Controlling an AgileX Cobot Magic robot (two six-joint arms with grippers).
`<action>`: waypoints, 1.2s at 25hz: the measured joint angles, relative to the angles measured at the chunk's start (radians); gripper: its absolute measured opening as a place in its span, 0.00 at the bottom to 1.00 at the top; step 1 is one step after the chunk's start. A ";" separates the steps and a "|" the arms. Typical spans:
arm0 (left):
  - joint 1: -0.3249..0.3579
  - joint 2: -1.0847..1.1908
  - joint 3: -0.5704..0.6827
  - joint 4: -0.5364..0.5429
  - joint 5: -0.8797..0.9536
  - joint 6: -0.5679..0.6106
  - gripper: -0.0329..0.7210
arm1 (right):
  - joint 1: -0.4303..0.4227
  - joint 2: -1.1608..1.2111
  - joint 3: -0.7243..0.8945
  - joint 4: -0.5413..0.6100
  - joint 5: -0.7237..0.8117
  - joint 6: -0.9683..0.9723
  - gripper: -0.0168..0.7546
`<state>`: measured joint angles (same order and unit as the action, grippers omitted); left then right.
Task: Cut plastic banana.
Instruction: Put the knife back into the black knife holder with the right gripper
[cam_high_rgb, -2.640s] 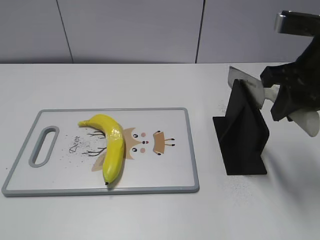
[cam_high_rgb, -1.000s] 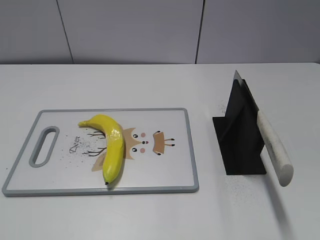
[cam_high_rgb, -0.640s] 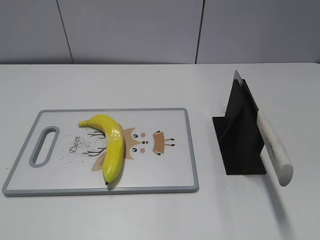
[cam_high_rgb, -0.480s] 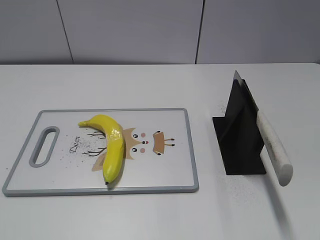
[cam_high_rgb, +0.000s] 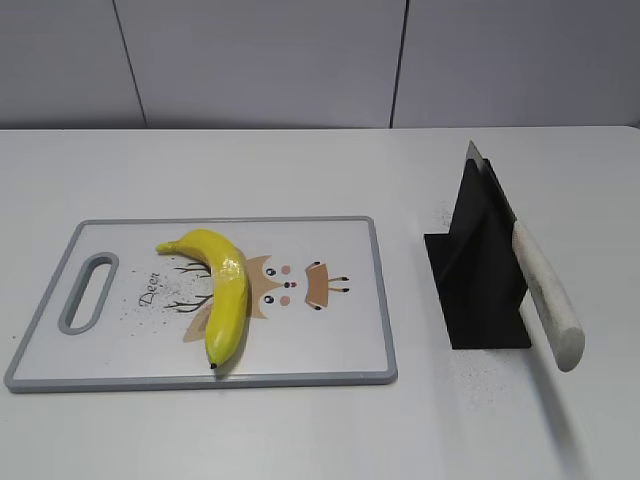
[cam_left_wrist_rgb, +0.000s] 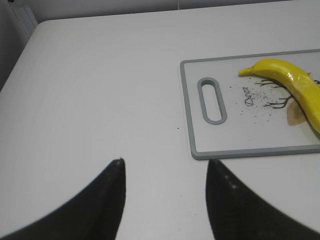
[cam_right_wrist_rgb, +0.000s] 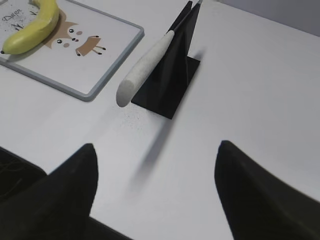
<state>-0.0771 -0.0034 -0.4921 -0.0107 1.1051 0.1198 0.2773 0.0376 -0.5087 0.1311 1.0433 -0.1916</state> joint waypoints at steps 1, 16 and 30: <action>0.000 0.000 0.000 0.000 0.000 0.000 0.71 | 0.000 -0.016 0.000 0.000 0.000 0.000 0.74; 0.000 0.000 0.000 -0.002 0.000 0.000 0.69 | -0.169 -0.044 0.000 0.003 0.003 0.001 0.74; 0.000 0.000 0.000 -0.002 0.000 -0.001 0.68 | -0.241 -0.044 0.001 0.005 0.003 0.000 0.74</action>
<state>-0.0771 -0.0034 -0.4921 -0.0128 1.1051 0.1189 0.0368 -0.0061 -0.5078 0.1361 1.0465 -0.1914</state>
